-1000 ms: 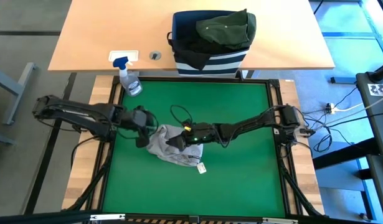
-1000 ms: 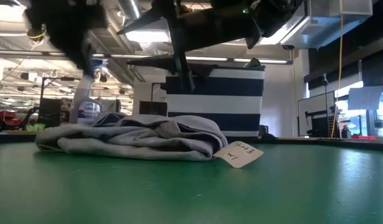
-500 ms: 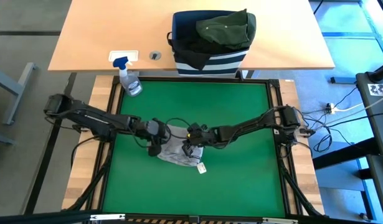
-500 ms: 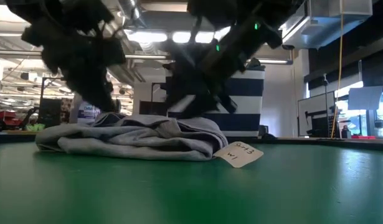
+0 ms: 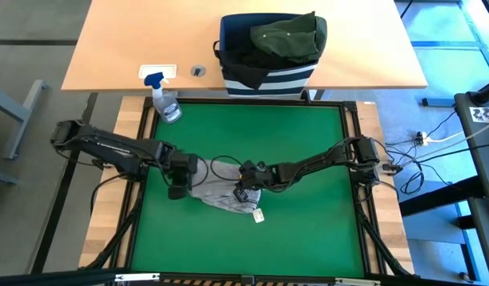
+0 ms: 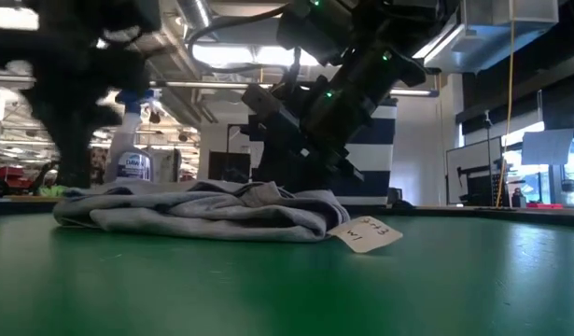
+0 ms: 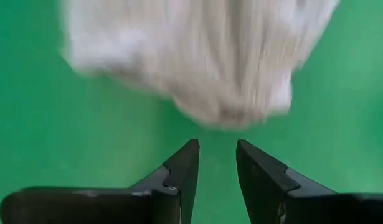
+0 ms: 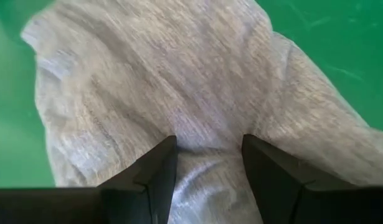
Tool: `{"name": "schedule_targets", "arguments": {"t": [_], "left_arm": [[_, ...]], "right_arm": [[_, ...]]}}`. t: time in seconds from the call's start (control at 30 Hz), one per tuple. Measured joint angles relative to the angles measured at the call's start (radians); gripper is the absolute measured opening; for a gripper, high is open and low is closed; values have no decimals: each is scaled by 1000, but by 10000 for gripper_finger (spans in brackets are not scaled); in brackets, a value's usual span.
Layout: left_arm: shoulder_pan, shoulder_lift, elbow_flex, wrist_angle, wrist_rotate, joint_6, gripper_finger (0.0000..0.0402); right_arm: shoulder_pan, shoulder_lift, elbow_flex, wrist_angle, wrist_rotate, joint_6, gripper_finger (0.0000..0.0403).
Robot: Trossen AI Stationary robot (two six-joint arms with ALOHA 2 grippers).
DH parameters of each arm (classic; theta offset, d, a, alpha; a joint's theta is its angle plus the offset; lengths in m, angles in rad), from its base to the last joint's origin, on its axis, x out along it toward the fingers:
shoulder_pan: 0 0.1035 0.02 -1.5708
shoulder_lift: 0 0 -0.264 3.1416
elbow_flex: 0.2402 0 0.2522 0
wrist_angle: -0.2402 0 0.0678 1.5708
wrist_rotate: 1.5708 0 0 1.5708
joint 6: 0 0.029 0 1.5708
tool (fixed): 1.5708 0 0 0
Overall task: Fold Laundry from Bin
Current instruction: Fold the gray shirt
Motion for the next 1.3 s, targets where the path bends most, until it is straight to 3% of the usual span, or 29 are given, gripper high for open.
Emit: {"name": "schedule_targets", "arguments": {"t": [0.1,0.23,0.37,0.5,0.7,0.9,1.03,1.17,1.3], "left_arm": [[-15,-42,14,161,-2,5,104],[-30,-56,-54,460,-27,22,104],[-28,-12,-166,629,-31,27,104],[-29,36,-262,745,-29,30,104],[-25,78,-348,752,-11,29,104],[-21,60,-332,661,27,29,104],[-20,31,-238,641,98,24,104],[-29,13,-149,676,106,33,104],[-46,21,-158,808,-7,88,104]], "right_arm": [[0,-24,0,8,-30,-3,182],[9,-75,0,8,-69,-8,182],[39,-103,2,49,-112,-93,182],[97,-70,-3,124,-69,-180,182],[140,13,-5,149,-38,-212,182],[141,18,-5,68,-208,-213,182],[140,-46,6,32,-240,-218,182],[131,-117,32,12,-125,-284,182],[125,-116,40,47,104,-332,182]]}}
